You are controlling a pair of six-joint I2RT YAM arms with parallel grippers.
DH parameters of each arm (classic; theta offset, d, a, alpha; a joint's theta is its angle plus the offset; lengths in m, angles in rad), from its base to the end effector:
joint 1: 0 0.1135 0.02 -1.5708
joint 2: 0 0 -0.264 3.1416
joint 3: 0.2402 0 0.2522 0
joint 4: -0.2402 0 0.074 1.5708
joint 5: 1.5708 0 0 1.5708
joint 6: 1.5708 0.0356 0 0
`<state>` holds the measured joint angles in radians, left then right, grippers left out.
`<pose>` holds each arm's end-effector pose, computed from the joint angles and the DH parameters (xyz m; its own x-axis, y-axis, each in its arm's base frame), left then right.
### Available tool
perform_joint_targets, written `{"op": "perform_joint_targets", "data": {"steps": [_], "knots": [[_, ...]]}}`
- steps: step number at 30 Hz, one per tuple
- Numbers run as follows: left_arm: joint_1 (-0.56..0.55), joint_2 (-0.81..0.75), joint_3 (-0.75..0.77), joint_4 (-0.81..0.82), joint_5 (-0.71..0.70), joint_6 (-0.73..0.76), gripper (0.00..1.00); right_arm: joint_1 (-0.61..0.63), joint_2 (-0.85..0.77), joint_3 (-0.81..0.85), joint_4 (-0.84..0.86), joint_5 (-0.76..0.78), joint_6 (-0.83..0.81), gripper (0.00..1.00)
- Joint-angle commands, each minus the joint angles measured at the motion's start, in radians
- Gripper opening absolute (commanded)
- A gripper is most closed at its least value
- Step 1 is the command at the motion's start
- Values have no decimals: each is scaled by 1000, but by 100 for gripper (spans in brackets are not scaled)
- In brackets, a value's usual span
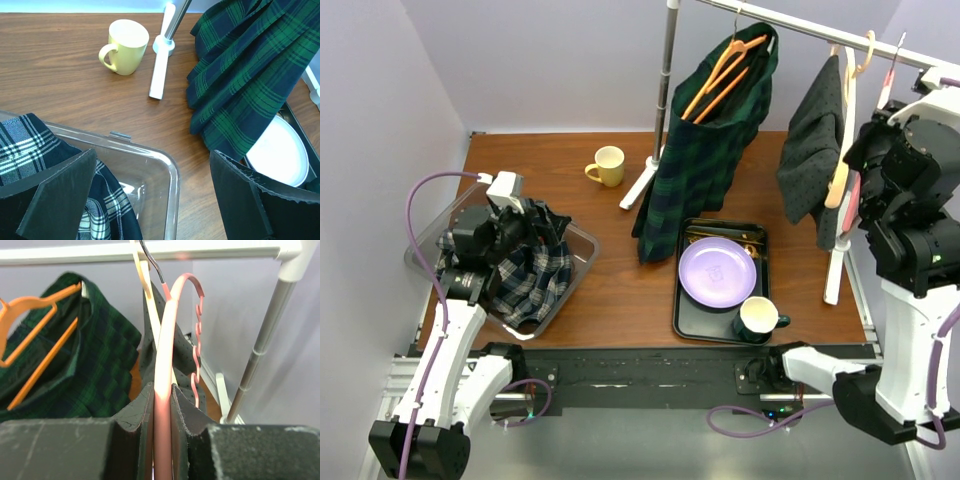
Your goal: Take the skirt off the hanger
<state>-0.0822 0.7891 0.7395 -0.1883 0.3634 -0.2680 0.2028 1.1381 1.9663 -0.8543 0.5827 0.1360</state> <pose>0.1842 -0.0279 0.3234 -0.3380 -0.2205 -0.9150 0.3438 0.8761 -0.3381 0.1356 0.0079 0.5715 0.0249 0.1207 -0.9924 0.3707 0.9208 0.1213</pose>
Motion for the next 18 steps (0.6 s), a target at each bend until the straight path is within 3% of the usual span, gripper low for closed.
{"op": "perform_joint_targets", "data": {"steps": [1, 10, 18], "knots": [[-5, -8, -3, 35, 14, 7, 100, -2, 49, 104, 47, 49, 2, 0], [-5, 4, -5, 41, 22, 6, 100, -11, 124, 181, 18, 137, 27, 0], [-5, 13, -6, 36, -15, 16, 100, -152, 143, 97, 83, -43, 67, 0]]}}
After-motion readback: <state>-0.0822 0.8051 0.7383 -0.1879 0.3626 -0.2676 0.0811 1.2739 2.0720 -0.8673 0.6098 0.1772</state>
